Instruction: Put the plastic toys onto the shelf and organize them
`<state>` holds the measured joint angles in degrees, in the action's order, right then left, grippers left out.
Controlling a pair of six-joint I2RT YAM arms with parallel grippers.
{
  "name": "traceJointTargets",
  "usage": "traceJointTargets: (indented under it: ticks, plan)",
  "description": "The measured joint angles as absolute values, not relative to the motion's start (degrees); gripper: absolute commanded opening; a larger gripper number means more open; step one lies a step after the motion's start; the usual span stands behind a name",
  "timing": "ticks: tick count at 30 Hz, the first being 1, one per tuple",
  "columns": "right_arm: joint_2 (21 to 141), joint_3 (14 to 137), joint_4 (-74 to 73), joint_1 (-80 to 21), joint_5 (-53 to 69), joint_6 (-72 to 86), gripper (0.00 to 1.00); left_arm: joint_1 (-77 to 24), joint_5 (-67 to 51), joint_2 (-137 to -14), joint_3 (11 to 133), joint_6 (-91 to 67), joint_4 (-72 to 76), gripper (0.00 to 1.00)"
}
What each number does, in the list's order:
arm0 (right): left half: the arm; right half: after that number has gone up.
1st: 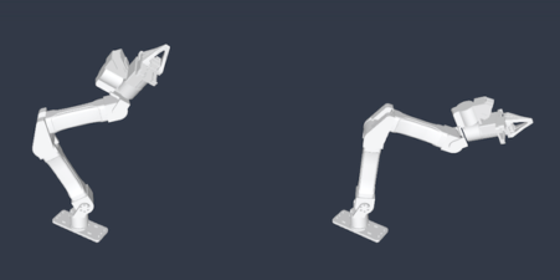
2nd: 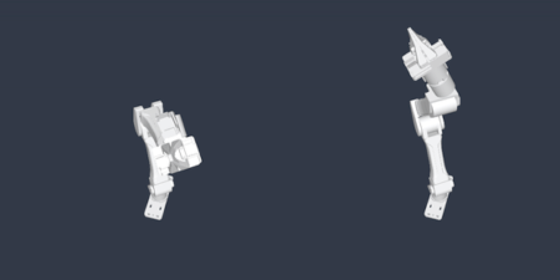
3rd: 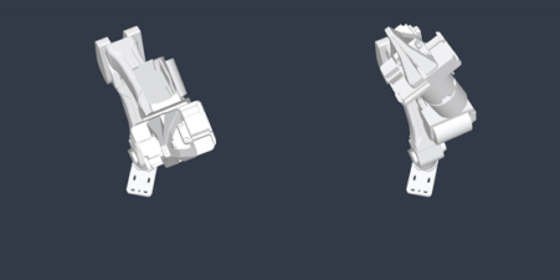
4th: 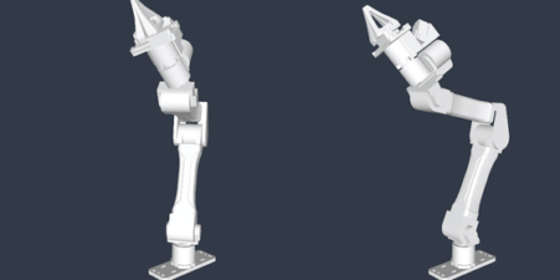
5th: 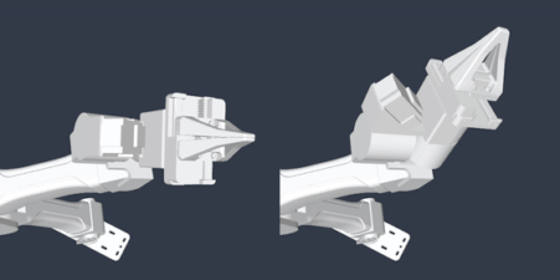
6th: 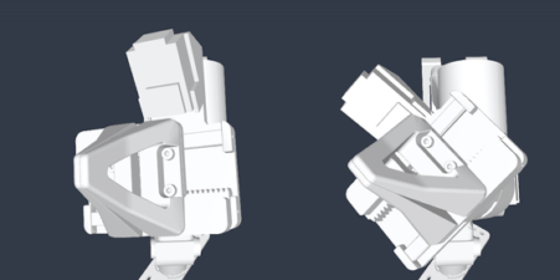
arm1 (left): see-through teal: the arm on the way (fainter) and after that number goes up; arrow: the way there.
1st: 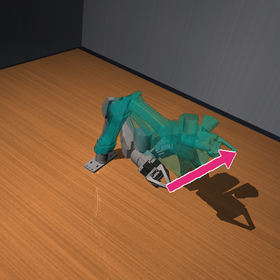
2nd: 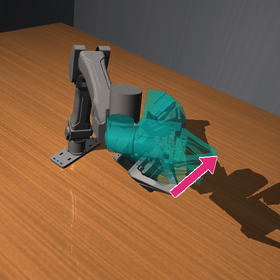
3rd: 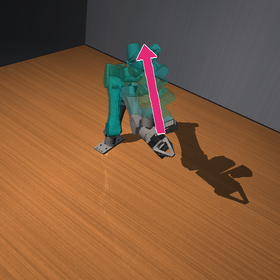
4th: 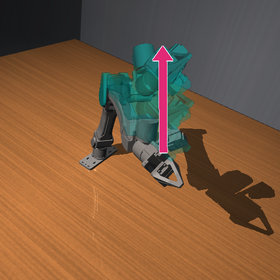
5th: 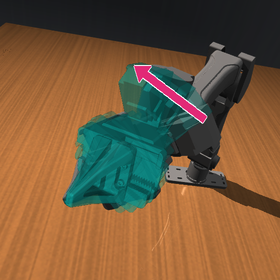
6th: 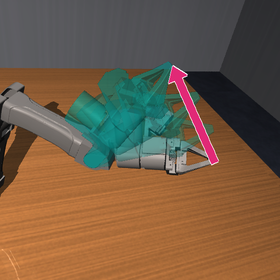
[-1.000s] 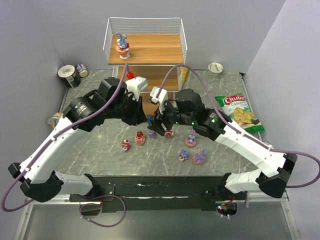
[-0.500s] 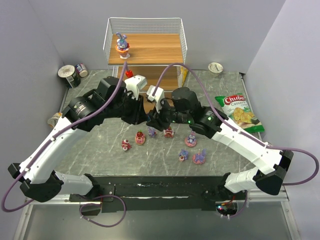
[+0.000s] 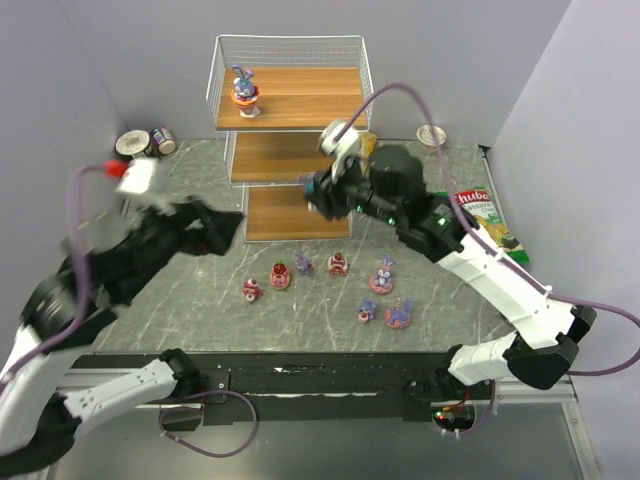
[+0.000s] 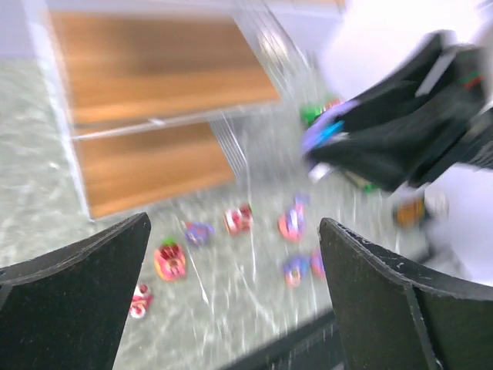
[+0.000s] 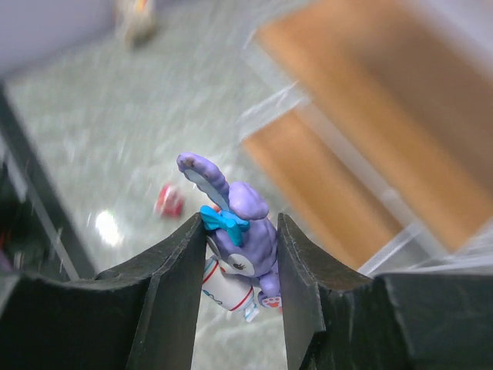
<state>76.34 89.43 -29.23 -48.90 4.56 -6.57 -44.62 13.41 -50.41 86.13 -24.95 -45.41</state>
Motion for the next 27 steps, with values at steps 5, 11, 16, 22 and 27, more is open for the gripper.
traceJointTargets:
  ticks: [5, 11, 16, 22, 27]
  plan:
    - [79.6, 100.6, -24.1, -47.1, 0.5, -4.8, 0.00, -44.6, 24.0, -38.7, 79.8, -27.0, -39.6, 0.96]
    - [87.9, 114.6, -20.1, -45.5, -2.6, -2.9, 0.00, -44.6, 34.1, -38.0, 78.9, -30.4, -40.4, 0.96]
    - [93.1, 119.2, -17.9, -44.9, -3.8, -2.1, 0.00, -44.6, 38.1, -39.1, 74.5, -33.6, -43.1, 0.96]
    - [97.3, 122.3, -15.8, -44.6, -4.8, -1.2, 0.00, -44.6, 38.9, -39.5, 68.3, -36.1, -45.0, 0.97]
    - [99.0, 123.6, -14.0, -44.6, -6.3, -0.3, 0.00, -44.6, 38.1, -40.1, 66.7, -37.3, -45.1, 0.96]
